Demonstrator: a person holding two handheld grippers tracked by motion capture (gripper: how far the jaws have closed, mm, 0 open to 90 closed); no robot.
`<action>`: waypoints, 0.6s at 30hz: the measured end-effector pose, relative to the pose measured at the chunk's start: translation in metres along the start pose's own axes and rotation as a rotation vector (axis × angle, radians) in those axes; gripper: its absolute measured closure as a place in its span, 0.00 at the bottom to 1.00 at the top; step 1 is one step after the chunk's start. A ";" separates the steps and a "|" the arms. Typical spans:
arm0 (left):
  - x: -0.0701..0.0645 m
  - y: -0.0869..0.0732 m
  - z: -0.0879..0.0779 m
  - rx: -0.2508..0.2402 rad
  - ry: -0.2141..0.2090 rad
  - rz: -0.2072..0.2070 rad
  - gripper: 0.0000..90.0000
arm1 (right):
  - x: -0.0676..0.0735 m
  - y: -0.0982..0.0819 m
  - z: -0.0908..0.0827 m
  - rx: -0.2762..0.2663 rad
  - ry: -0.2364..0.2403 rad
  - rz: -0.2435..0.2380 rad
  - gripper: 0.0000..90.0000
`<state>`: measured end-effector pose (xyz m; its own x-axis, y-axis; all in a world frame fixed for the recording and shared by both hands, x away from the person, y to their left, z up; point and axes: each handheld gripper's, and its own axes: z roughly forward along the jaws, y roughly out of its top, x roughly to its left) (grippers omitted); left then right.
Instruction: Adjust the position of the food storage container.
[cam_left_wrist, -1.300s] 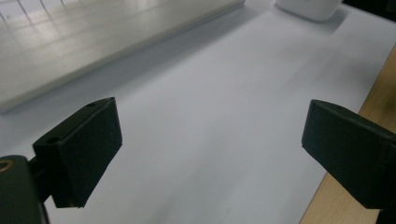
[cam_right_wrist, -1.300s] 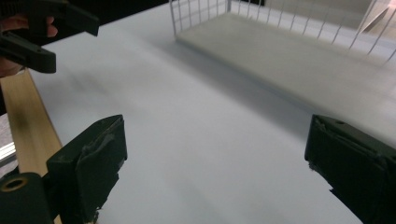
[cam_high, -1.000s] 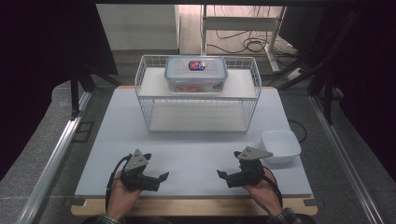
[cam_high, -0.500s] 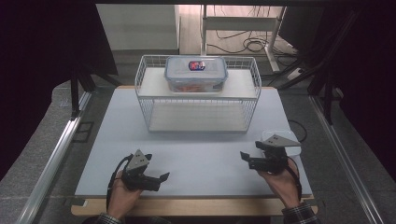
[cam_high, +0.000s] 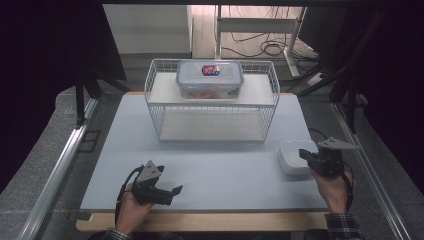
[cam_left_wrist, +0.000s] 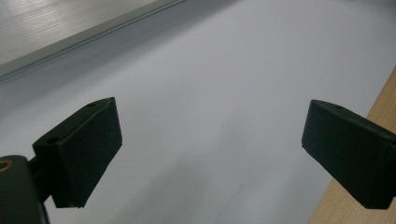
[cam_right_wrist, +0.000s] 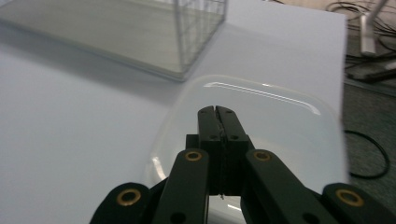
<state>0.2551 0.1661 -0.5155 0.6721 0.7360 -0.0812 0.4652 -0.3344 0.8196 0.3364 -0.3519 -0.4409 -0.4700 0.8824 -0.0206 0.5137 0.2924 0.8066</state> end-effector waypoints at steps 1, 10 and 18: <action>0.000 0.000 0.000 0.000 -0.001 0.000 0.05 | -0.005 -0.001 -0.001 -0.003 -0.009 0.012 1.00; 0.000 0.000 0.002 0.000 -0.004 -0.004 0.05 | -0.039 -0.002 0.001 -0.011 -0.117 0.058 1.00; 0.001 0.000 0.003 -0.003 -0.007 -0.014 0.06 | -0.062 -0.006 0.018 0.021 -0.179 0.058 1.00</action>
<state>0.2573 0.1654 -0.5170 0.6695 0.7364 -0.0970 0.4730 -0.3221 0.8201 0.3755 -0.4011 -0.4551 -0.3052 0.9489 -0.0807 0.5520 0.2453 0.7970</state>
